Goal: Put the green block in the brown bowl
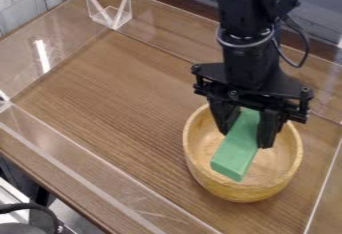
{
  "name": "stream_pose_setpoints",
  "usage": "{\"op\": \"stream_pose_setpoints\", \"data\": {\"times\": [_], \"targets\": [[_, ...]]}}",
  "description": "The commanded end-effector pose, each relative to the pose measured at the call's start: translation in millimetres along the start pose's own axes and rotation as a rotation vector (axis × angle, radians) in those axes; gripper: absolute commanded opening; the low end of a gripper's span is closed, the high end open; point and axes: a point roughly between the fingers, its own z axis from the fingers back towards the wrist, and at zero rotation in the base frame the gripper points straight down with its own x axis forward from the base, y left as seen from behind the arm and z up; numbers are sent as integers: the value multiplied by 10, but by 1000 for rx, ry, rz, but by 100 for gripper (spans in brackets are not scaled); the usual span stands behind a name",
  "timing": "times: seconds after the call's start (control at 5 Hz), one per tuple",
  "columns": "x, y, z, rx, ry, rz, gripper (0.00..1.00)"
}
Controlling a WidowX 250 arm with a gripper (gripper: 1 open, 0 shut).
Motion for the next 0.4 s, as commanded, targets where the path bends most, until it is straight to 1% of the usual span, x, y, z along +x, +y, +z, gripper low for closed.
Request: {"op": "stream_pose_setpoints", "data": {"times": [0.0, 0.2], "targets": [[51, -5, 61, -14, -28, 7, 0], [46, 1, 54, -16, -26, 11, 0]]}}
